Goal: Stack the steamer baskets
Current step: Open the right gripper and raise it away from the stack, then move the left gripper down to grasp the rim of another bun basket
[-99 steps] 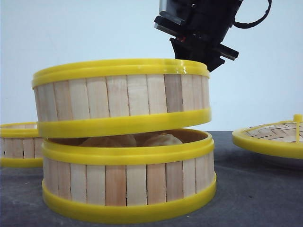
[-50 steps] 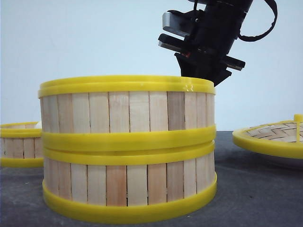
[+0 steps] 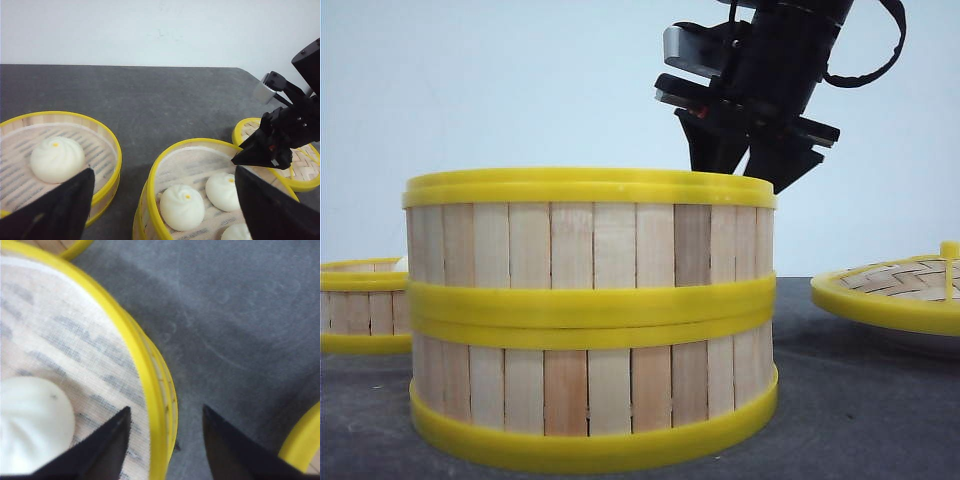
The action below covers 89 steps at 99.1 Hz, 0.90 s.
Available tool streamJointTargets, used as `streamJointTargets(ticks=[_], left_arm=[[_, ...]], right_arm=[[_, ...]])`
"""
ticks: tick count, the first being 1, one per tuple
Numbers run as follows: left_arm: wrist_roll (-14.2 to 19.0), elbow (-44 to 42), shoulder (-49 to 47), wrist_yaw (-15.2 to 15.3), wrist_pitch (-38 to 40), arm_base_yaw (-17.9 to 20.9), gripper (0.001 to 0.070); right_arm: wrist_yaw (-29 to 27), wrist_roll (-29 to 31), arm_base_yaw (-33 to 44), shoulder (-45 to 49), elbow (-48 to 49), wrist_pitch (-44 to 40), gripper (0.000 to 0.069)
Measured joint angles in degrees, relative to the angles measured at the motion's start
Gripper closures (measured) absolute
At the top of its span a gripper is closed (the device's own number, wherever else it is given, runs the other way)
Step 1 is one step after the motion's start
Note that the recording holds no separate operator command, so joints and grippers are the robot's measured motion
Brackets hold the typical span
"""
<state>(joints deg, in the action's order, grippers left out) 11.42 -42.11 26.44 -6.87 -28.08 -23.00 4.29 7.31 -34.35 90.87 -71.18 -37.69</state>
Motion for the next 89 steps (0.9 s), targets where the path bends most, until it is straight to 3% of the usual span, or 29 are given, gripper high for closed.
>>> streamJointTargets(ticks=[23, 58, 89], left_arm=[[0.0, 0.0, 0.0, 4.26, -2.16, 0.0, 0.0162], [0.0, -1.14, 5.01, 17.09, -2.62, 1.49, 0.0162], [-0.24, -12.2, 24.65, 17.64, -2.1, 9.6, 0.0162]], right_arm=[[-0.02, -0.02, 0.07, -3.1, 0.0, -0.15, 0.0385], [-0.02, 0.22, 0.0, -23.98, 0.0, 0.61, 0.038], [-0.02, 0.59, 0.0, -36.22, -0.02, -1.25, 0.0352]])
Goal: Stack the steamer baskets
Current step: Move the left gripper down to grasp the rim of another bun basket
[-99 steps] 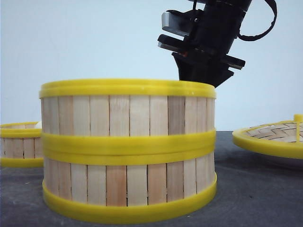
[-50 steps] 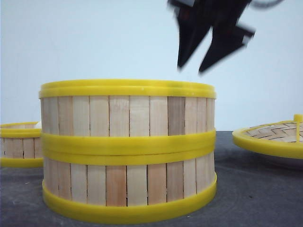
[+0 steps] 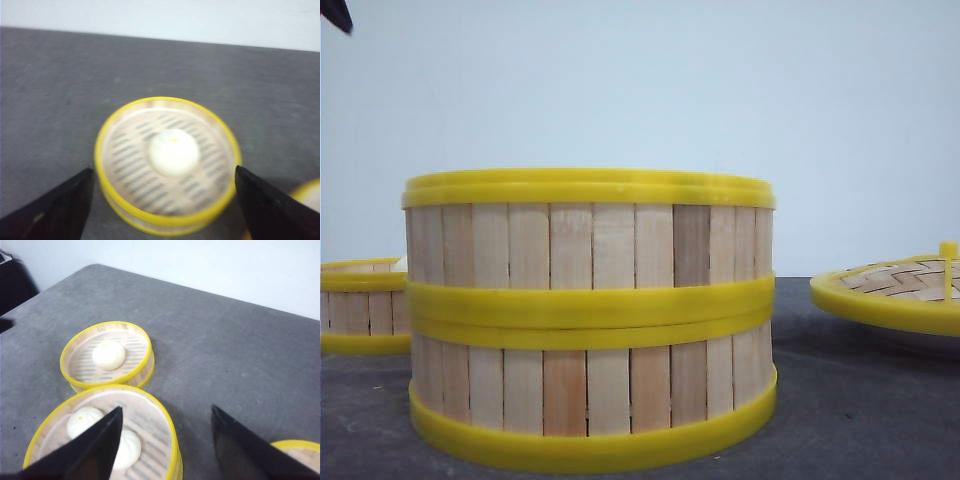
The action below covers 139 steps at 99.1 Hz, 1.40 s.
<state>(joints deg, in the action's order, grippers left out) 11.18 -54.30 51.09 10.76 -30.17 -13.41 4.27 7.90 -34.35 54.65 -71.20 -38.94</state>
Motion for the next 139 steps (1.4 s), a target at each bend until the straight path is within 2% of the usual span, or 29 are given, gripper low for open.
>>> streamJointTargets(ticks=[29, 61, 78, 98, 121, 128, 139], left_arm=[[0.04, -9.33, 17.11, -0.17, -2.64, 6.95, 0.0162], [-0.02, -9.99, 30.51, -0.28, -3.52, 11.34, 0.0162], [0.0, -9.99, 35.91, -2.47, -3.28, 13.6, 0.0162], [0.37, -9.99, 40.22, -6.88, -1.46, 15.63, 0.0162], [1.57, -9.99, 43.58, -8.04, 0.46, 15.65, 0.0166], [1.75, -9.99, 44.61, -8.04, 0.61, 15.65, 0.0208], [2.43, -9.99, 44.87, -8.07, 1.16, 15.65, 0.0378]], right_arm=[[0.02, -0.04, 0.0, -1.2, 0.0, -5.6, 0.0352], [0.13, -0.09, 0.0, -1.2, 0.0, -5.64, 0.0352], [0.13, -0.15, 0.0, -1.2, 0.0, -5.64, 0.0352], [0.13, -0.26, 0.0, -1.2, 0.0, -5.64, 0.0352], [0.09, -0.39, 0.0, -1.2, 0.0, -4.79, 0.0352], [0.07, -0.44, 0.0, -1.2, 0.0, -4.22, 0.0352], [0.0, -0.61, 0.0, -1.2, 0.0, -4.07, 0.0352]])
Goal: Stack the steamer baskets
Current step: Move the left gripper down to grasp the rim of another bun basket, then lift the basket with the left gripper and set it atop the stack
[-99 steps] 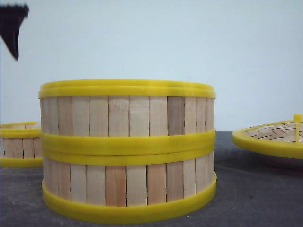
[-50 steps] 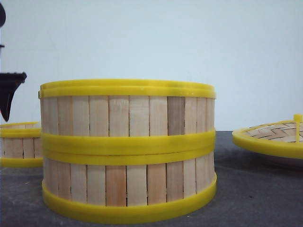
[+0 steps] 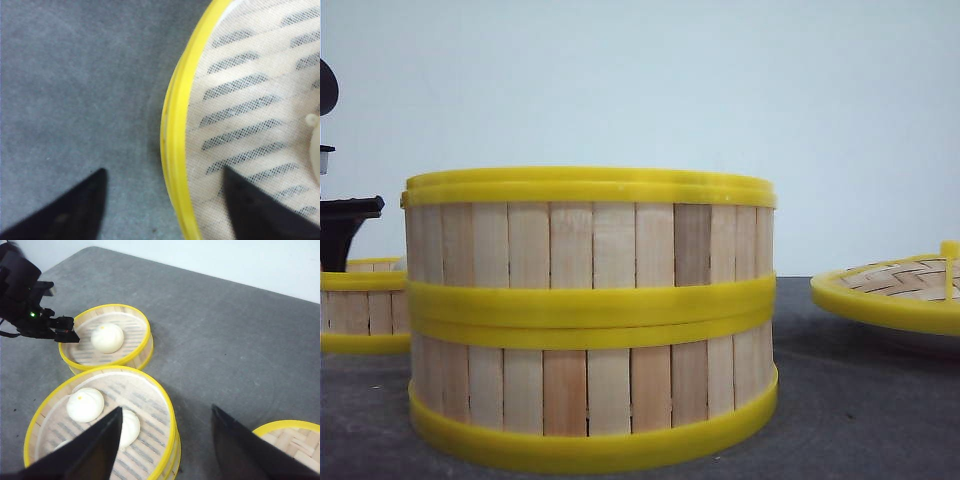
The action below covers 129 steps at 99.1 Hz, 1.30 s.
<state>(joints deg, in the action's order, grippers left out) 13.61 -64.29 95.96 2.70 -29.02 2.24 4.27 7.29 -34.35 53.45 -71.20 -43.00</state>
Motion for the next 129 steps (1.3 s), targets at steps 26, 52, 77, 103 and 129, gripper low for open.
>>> streamJointTargets(ticks=[26, 52, 77, 103, 129], left_arm=[[1.4, 0.0, 0.02, -0.46, 0.83, -0.17, 0.0657], [1.49, -0.13, 0.11, -0.35, 0.79, 0.02, 0.0685], [1.42, -4.2, -0.42, -2.82, -1.97, 1.7, 0.0685], [0.96, -14.05, -8.26, -10.64, -7.23, 2.4, 0.0685], [-2.34, -20.17, -19.34, -20.92, -15.67, -3.13, 0.0685]], right_arm=[[0.0, -0.59, 0.0, 0.63, 0.0, 0.0, 0.0356], [-0.02, -1.29, 0.0, 0.7, 0.0, 0.0, 0.0357], [0.0, -1.53, 0.0, 0.7, 0.0, -0.02, 0.0357], [-0.44, -1.53, 0.0, 0.7, 0.0, 0.0, 0.0357], [-1.62, -1.53, 0.0, 0.2, 0.0, 0.0, 0.0357]])
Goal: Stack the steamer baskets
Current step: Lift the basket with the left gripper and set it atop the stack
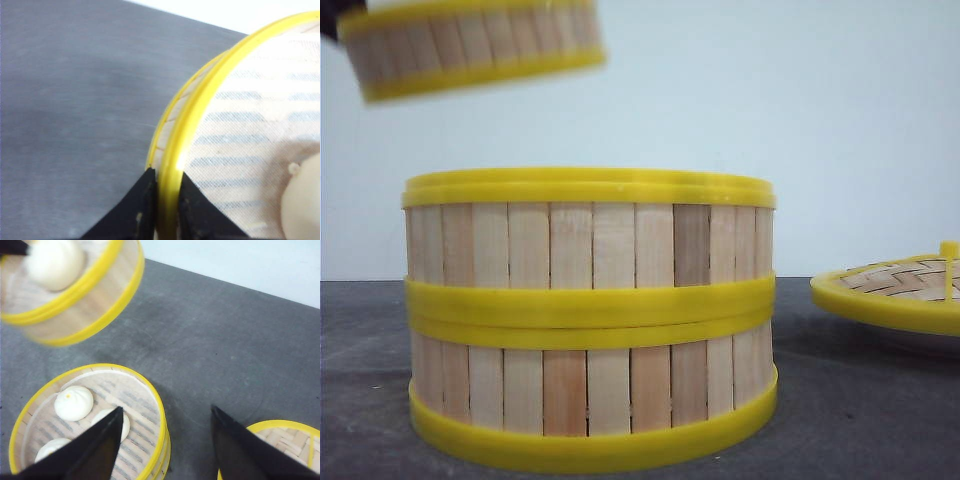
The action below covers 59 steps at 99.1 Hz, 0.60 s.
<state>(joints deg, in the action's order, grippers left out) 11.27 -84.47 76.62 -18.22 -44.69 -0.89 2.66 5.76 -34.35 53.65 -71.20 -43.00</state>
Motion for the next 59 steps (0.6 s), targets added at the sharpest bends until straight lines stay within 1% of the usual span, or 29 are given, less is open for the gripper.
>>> streamJointTargets(ticks=[13, 30, 38, 50, 59], left_arm=[[-2.69, 0.0, -4.09, -0.15, -5.66, -4.24, 0.0685], [-5.68, 0.02, -3.96, 0.07, -11.78, -11.02, 0.0685], [-6.32, 0.02, -3.39, 0.74, -12.59, -14.1, 0.0685], [-7.19, 0.04, -2.62, 3.21, -12.55, -18.32, 0.0685], [-7.5, 0.04, -1.46, 3.54, -12.55, -20.48, 0.0685]], right_arm=[[-0.02, 0.0, 0.0, -1.51, 0.0, -0.02, 0.0357], [-0.07, 0.04, 0.0, -3.5, -1.11, -0.04, 0.0357], [-0.11, 0.04, 0.0, -4.7, -1.44, 0.02, 0.0357], [-0.13, 0.04, 0.0, -5.86, -1.53, -0.09, 0.0357], [-0.13, 0.04, 0.0, -6.05, -1.57, -0.35, 0.0357]])
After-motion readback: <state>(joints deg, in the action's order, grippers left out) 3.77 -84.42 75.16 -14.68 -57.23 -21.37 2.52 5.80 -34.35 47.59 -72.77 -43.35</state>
